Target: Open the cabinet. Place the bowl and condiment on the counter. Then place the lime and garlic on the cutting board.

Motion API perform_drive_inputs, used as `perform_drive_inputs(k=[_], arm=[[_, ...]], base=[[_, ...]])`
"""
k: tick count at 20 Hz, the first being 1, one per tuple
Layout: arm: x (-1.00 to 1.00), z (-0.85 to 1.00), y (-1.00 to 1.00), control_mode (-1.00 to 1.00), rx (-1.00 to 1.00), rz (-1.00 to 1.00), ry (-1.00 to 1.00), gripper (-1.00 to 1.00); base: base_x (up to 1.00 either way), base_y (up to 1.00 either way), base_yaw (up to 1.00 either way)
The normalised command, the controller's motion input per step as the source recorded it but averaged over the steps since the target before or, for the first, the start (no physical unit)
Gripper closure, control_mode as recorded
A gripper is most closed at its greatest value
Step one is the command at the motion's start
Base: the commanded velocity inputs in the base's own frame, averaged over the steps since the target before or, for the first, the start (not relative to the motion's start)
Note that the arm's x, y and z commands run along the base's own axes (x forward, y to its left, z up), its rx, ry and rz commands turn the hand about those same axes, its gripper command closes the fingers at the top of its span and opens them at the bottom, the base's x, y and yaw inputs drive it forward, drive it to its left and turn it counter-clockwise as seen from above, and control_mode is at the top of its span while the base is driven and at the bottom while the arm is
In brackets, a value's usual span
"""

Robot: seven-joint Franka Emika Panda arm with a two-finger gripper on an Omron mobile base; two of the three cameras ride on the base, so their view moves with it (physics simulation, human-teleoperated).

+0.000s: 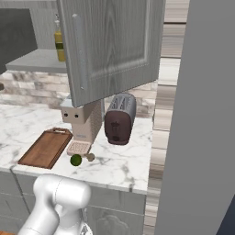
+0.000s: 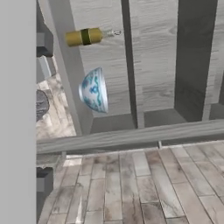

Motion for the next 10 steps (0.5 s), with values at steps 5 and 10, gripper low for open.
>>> perform_drive_inputs(k=[5,10], arm=[[0.01,0.0,0.0,-1.0,0.02,-0.1,0.0,-1.0],[0.14,0.0,-0.06,-1.0,0.03,-0.01,0.0,-1.0]], base=[[0.0,0.0,0.0],[0.0,0.0,0.0]])
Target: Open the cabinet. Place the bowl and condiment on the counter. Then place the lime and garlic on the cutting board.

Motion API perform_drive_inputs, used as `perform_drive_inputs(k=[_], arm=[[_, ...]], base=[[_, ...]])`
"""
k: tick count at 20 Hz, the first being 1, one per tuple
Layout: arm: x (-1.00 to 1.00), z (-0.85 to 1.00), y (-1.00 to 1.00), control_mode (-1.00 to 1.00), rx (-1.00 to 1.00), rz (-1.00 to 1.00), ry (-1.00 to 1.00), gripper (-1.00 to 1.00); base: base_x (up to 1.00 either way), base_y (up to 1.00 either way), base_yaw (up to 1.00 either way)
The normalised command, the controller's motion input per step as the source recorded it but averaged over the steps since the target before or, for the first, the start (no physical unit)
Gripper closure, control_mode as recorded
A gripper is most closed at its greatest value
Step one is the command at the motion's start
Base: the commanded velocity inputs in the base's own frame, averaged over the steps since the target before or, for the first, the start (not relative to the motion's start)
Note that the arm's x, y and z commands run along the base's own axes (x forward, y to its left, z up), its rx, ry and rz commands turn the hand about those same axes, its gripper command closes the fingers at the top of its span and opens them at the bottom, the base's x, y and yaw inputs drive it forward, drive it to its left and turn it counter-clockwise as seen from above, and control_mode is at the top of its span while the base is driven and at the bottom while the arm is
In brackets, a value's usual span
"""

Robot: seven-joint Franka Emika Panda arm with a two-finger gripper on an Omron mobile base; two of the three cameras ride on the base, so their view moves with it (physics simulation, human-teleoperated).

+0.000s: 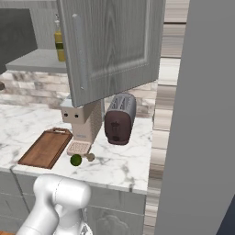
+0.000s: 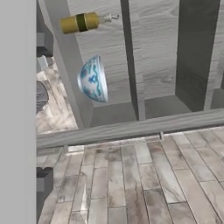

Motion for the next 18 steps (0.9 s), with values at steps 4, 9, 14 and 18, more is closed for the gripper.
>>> perform_drive_inputs(k=[4,9,14,18], arm=[[0.24,0.0,-0.26,-1.0,0.07,0.0,0.05,-1.0],[0.24,0.0,-0.2,-1.0,0.06,0.0,0.04,-1.0],[0.38,0.0,0.0,-1.0,0.0,0.0,0.0,-1.0],[0.48,0.0,0.0,-1.0,0.0,-0.04,0.0,-1.0]], base=[[0.0,0.0,0.0],[0.0,0.0,0.0],[0.0,0.0,0.0],[0.0,0.0,0.0]])
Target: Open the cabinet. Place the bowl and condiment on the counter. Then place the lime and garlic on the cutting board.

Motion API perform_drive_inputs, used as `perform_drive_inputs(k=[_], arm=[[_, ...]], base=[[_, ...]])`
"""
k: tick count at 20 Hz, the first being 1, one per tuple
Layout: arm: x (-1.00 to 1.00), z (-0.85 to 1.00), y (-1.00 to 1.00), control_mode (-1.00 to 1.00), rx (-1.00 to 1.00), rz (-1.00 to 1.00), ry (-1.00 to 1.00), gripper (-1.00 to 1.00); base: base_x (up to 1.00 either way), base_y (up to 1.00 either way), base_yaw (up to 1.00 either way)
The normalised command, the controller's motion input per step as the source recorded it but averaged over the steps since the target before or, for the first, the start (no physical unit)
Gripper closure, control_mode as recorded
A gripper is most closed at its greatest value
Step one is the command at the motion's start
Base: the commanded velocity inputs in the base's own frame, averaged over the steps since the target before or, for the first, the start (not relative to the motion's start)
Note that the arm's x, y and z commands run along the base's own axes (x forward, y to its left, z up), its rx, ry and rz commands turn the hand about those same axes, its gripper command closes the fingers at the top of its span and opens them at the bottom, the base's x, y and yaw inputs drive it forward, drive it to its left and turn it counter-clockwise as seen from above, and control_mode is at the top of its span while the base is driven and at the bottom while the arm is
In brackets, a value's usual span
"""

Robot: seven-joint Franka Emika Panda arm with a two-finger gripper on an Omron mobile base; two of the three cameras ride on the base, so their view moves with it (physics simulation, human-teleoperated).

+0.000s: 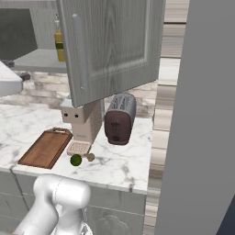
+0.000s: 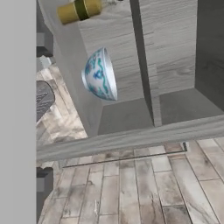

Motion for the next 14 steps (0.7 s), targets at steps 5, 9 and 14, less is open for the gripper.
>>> perform_drive_inputs(k=[5,9,14], arm=[[0.34,0.0,0.0,-1.0,0.0,-0.12,0.0,-1.0],[0.19,0.0,0.0,-1.0,0.0,-0.16,0.0,-1.0],[0.05,0.0,0.0,-1.0,0.01,-0.2,0.0,-1.0]], base=[[0.0,0.0,0.0],[0.0,0.0,0.0],[0.0,0.0,0.0]])
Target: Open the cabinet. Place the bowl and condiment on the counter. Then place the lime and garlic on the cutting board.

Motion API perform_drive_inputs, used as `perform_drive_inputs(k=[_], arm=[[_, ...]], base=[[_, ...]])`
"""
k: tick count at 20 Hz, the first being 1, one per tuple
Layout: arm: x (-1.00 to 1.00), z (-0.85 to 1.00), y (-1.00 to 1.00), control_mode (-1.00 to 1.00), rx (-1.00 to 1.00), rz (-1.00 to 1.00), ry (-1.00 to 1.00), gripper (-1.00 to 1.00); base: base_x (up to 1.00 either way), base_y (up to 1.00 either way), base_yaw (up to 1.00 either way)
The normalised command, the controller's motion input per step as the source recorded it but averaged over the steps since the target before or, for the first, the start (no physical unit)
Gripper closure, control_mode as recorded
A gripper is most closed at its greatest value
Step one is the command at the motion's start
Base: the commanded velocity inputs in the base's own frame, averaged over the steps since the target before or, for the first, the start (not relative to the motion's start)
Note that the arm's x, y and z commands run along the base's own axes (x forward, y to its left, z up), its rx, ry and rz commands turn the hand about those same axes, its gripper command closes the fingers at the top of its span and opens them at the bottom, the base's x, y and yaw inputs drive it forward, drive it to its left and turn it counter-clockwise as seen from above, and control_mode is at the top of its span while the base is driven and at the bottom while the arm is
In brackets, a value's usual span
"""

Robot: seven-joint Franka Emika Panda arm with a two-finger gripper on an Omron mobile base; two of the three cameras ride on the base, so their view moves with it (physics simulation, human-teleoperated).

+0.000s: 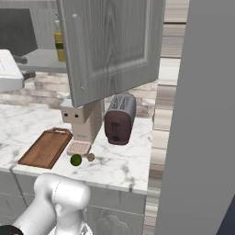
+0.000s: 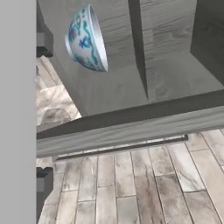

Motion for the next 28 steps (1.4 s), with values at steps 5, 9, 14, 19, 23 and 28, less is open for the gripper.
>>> perform_drive_inputs(k=[5,9,14,19,23,28], arm=[[0.0,0.0,0.0,-1.0,0.02,-0.18,0.0,-1.0],[0.0,0.0,0.0,-1.0,0.04,-0.15,0.0,-1.0],[0.04,0.0,-0.01,-1.0,0.01,-0.09,0.0,-1.0],[0.19,0.0,-0.07,-1.0,0.0,-0.02,0.02,-1.0],[0.17,0.0,-0.11,-1.0,0.0,-0.02,0.03,-1.0],[0.04,0.0,-0.12,-1.0,0.0,-0.04,0.01,-1.0]], base=[[0.0,0.0,0.0],[0.0,0.0,0.0],[0.0,0.0,0.0],[0.0,0.0,0.0],[0.0,0.0,0.0],[0.0,0.0,0.0]])
